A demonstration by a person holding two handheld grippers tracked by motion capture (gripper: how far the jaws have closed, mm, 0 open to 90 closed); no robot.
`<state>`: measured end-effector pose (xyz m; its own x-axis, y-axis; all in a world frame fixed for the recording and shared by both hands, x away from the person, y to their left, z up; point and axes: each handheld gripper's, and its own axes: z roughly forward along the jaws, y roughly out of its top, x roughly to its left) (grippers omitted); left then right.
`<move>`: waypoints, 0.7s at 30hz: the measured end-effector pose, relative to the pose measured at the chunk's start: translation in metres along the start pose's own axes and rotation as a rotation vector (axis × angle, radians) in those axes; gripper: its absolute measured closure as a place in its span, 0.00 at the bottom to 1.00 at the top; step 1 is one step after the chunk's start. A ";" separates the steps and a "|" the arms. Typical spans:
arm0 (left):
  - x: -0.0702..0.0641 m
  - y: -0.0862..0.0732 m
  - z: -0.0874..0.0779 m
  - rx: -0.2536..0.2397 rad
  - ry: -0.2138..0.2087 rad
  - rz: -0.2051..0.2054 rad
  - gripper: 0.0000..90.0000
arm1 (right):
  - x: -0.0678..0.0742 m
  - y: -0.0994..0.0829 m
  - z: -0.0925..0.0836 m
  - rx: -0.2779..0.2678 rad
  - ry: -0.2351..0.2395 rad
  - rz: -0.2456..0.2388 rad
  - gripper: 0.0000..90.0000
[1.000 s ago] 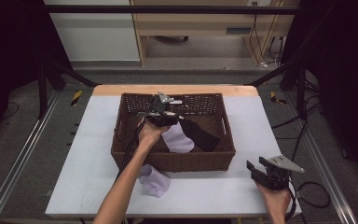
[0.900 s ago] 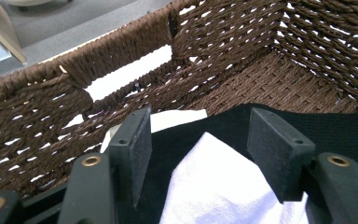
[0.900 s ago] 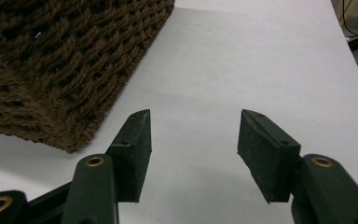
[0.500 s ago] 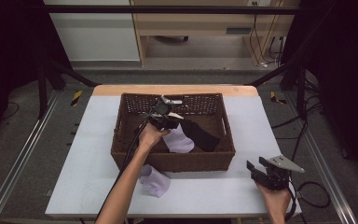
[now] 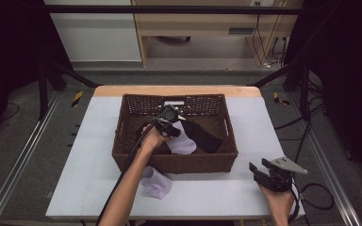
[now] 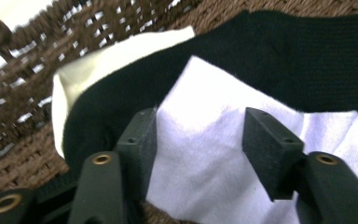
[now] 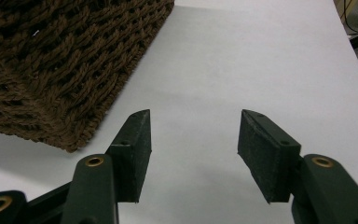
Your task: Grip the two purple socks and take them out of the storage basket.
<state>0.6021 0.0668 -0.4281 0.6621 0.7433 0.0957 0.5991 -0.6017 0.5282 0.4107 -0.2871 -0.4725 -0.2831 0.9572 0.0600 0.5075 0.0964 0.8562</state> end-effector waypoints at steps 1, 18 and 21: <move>0.000 0.000 0.002 0.024 0.003 -0.003 0.53 | 0.000 0.000 0.000 -0.001 0.000 -0.001 0.49; 0.011 -0.001 -0.024 -0.086 -0.088 -0.135 0.93 | 0.000 0.000 -0.003 -0.008 0.001 0.001 0.50; 0.011 -0.002 -0.038 -0.186 -0.090 -0.143 0.93 | 0.001 0.000 -0.002 -0.004 0.000 -0.001 0.50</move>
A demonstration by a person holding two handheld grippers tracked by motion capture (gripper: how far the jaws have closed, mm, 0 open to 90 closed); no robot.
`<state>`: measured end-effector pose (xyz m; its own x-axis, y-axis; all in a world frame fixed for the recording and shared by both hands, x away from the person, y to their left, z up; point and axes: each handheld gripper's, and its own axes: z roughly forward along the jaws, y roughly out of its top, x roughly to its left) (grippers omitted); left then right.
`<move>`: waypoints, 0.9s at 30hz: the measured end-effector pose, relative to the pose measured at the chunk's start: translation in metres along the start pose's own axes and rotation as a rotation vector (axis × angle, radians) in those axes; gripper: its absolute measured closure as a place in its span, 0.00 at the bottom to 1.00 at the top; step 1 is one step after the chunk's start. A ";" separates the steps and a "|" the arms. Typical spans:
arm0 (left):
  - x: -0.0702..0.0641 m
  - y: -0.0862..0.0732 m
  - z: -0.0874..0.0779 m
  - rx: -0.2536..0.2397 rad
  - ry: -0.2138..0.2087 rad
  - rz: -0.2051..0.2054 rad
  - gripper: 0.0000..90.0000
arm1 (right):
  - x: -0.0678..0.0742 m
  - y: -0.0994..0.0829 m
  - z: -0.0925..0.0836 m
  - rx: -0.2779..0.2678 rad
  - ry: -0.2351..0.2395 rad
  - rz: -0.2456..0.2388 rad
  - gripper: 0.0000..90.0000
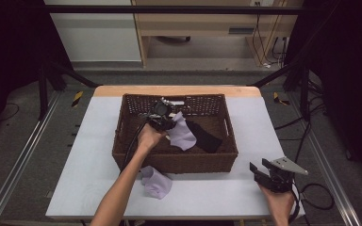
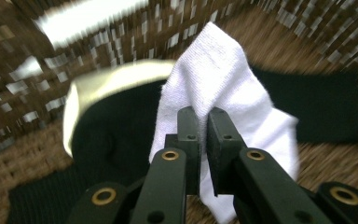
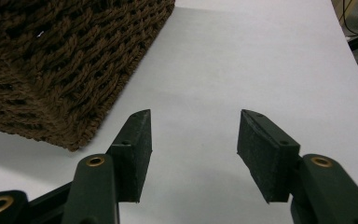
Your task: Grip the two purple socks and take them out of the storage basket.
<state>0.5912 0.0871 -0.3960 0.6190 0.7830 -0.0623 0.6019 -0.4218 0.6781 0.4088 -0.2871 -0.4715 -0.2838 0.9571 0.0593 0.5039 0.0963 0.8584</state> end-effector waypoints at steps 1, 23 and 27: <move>0.000 0.001 -0.005 -0.022 -0.001 0.005 0.93 | 0.000 0.000 0.000 0.000 0.000 0.001 0.50; -0.024 -0.027 -0.134 -0.493 -0.077 0.049 0.93 | 0.000 -0.001 -0.003 -0.002 -0.009 -0.002 0.50; -0.027 -0.040 -0.155 -0.541 -0.088 0.064 0.93 | 0.001 -0.001 -0.003 0.003 -0.012 -0.004 0.50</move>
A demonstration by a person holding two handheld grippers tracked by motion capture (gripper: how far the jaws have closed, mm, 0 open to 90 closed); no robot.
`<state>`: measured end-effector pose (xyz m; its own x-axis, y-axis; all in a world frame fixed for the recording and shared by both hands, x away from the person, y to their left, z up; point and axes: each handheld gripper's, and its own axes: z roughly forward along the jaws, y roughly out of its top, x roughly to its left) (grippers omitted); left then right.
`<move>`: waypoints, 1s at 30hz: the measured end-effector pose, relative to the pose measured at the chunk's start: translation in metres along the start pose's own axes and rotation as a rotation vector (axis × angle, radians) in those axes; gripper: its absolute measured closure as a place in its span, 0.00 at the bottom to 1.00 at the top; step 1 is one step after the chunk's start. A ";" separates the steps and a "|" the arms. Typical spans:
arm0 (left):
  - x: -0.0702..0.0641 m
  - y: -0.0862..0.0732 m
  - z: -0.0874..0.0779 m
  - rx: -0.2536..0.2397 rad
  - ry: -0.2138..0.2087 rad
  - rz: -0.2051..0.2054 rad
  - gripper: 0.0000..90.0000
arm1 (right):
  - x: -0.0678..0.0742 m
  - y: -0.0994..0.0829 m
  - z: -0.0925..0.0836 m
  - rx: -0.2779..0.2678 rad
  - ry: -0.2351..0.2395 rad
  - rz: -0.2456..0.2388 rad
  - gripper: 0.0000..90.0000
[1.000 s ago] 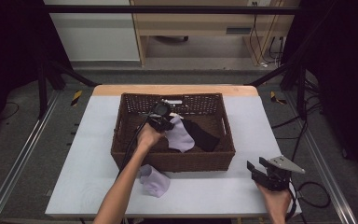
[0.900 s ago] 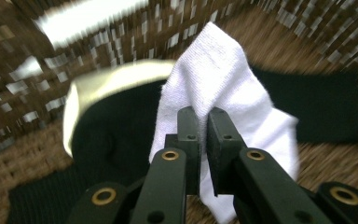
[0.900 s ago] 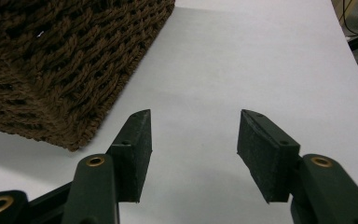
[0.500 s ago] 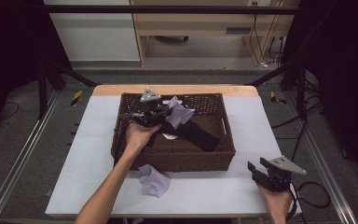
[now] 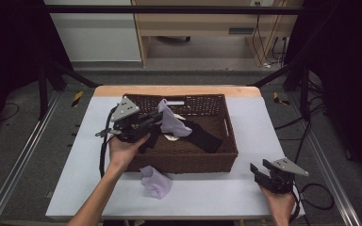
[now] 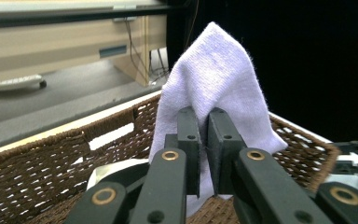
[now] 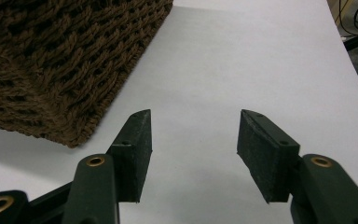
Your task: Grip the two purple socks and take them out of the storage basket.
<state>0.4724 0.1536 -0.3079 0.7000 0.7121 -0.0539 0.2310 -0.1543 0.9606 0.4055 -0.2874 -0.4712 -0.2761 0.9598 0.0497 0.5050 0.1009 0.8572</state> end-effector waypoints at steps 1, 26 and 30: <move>-0.001 0.000 -0.004 -0.006 -0.002 0.004 0.93 | 0.000 0.000 0.000 0.001 0.000 0.000 0.50; -0.045 -0.025 -0.072 -0.057 -0.089 0.066 0.93 | 0.001 -0.001 0.000 0.000 -0.003 -0.005 0.50; -0.051 -0.039 -0.074 -0.030 -0.108 0.067 0.93 | 0.001 -0.001 0.000 0.003 -0.001 -0.003 0.50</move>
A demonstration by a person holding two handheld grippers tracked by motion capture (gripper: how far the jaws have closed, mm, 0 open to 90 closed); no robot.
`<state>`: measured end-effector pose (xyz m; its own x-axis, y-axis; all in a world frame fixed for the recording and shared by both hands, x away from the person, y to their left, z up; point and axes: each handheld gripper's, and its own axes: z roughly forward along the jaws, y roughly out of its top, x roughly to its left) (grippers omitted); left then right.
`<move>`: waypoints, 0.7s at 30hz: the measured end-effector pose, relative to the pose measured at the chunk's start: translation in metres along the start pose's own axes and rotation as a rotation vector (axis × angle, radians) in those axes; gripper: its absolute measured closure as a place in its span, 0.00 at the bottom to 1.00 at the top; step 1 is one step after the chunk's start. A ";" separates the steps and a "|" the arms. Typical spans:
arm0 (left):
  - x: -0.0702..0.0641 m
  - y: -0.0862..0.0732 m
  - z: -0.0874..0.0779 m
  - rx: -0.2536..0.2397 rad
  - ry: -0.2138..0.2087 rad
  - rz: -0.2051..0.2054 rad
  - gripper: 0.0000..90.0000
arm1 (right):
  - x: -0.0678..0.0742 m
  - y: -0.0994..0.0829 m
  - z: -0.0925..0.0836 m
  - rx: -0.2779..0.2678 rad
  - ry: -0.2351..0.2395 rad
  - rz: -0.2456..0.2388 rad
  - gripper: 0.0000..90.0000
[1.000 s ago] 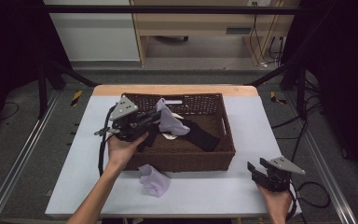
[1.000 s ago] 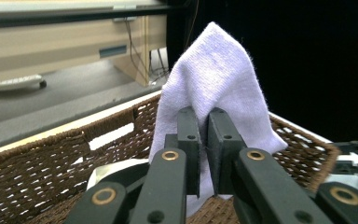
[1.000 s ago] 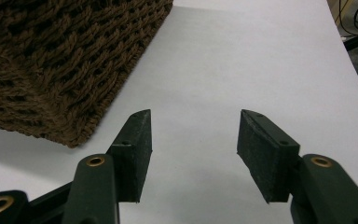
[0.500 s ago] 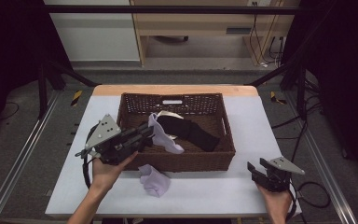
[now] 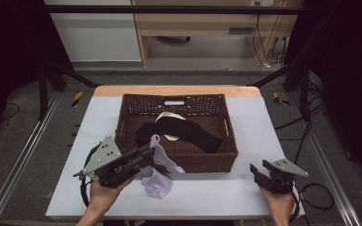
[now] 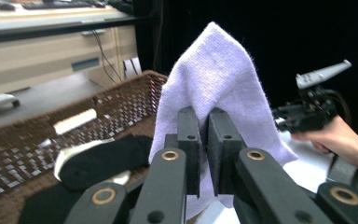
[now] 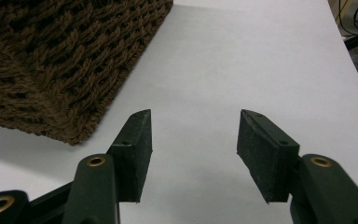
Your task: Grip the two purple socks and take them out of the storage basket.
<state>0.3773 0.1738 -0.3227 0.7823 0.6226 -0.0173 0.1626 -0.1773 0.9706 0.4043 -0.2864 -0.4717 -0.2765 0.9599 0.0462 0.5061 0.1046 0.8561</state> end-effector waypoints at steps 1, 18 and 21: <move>-0.002 -0.004 0.000 0.008 -0.006 -0.002 0.93 | 0.000 0.000 0.000 0.000 0.000 0.000 0.50; -0.012 -0.063 0.030 0.187 -0.035 -0.037 0.93 | 0.001 -0.001 0.002 0.008 0.000 -0.013 0.50; -0.012 -0.073 0.037 0.221 -0.028 -0.038 0.93 | 0.001 -0.001 0.002 0.006 0.002 -0.010 0.50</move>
<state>0.3787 0.1507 -0.4018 0.7893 0.6108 -0.0626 0.3174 -0.3186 0.8932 0.4048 -0.2851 -0.4738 -0.2832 0.9583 0.0391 0.5084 0.1154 0.8534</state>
